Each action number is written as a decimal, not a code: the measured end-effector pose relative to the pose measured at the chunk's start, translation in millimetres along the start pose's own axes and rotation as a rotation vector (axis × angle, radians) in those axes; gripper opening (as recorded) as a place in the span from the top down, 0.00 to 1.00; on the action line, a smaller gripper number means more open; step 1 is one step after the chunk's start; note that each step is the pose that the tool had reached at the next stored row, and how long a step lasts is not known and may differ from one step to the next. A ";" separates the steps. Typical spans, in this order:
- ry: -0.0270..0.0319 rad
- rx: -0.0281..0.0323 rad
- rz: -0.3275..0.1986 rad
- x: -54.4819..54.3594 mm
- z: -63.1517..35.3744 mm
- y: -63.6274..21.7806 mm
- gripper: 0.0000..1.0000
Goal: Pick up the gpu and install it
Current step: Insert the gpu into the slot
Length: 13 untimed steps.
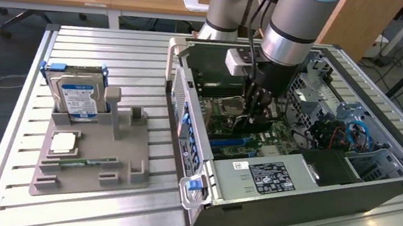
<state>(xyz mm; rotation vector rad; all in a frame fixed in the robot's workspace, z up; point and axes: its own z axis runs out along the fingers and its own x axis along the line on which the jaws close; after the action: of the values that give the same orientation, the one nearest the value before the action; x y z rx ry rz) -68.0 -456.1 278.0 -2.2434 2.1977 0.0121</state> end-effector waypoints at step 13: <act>0.0001 0.0003 0.000 0.2 2.6 3.8 0.74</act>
<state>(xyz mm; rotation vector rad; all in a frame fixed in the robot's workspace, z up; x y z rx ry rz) -71.7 -456.3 275.4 -2.2433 2.1976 0.0116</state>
